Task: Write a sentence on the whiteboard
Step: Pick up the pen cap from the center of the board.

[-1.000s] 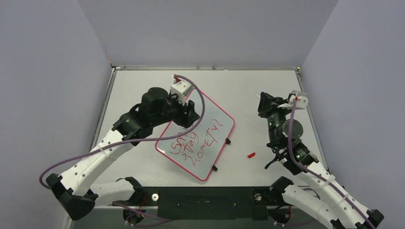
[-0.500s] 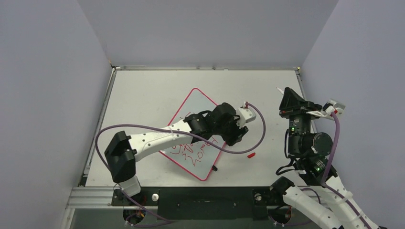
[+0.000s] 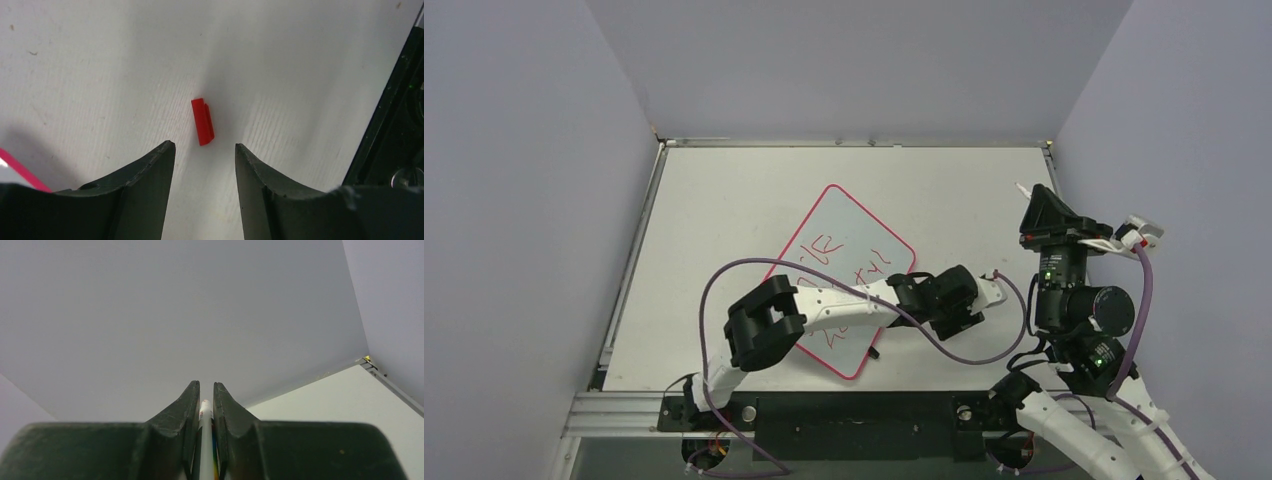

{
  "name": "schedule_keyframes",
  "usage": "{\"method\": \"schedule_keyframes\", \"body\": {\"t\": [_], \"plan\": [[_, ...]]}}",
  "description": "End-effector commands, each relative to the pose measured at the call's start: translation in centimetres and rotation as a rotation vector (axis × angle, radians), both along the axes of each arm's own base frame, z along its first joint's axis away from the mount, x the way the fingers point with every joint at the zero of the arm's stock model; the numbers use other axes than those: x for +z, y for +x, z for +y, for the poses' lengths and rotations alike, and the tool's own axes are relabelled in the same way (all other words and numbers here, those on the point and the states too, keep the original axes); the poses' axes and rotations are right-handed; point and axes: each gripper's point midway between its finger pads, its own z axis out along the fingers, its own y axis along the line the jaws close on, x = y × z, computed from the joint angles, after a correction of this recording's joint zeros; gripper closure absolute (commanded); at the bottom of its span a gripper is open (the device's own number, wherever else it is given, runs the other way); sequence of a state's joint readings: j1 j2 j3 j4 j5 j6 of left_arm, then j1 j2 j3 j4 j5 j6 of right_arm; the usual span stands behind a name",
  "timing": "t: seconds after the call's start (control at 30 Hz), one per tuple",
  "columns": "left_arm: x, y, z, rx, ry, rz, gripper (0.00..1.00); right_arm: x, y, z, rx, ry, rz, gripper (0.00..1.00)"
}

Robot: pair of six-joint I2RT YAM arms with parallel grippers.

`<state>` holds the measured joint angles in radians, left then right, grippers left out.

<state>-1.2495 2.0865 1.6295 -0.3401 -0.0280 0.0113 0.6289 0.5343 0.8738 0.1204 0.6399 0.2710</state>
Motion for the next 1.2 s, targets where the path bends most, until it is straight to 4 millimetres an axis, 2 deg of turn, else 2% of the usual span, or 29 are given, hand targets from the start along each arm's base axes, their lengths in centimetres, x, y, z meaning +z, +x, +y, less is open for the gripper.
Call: {"method": "schedule_keyframes", "body": {"t": [0.0,0.2,0.43,0.73,0.93,1.0,1.1,1.17], "plan": [[0.9,1.2,-2.8,0.05,-0.049,-0.023,0.55,0.8,-0.6,-0.6,-0.009,-0.006,-0.015,1.0],[-1.4,1.5,-2.6,0.099,-0.005,-0.01,0.62,0.8,-0.5,-0.5,-0.005,-0.02,-0.006,1.0],[-3.6,1.6,-1.9,0.147,0.077,-0.019,0.64,0.7,-0.4,-0.1,0.006,-0.027,-0.001,1.0],[-5.0,0.3,-2.0,0.133,0.096,0.003,0.63,0.4,0.1,0.2,0.005,-0.038,0.012,1.0],[-5.6,-0.2,-2.4,0.098,0.09,0.02,0.66,0.2,0.3,0.3,0.006,-0.042,0.019,1.0],[-5.9,-0.4,-2.6,0.082,0.088,0.03,0.73,0.1,0.4,0.5,0.007,-0.045,0.023,1.0],[-6.6,-0.7,-2.5,0.06,0.097,0.056,0.98,0.0,0.5,0.6,0.008,-0.048,0.027,1.0],[-6.8,-0.9,-2.2,0.055,0.104,0.061,1.0,-0.2,0.7,0.7,0.011,-0.052,0.033,1.0]]}}
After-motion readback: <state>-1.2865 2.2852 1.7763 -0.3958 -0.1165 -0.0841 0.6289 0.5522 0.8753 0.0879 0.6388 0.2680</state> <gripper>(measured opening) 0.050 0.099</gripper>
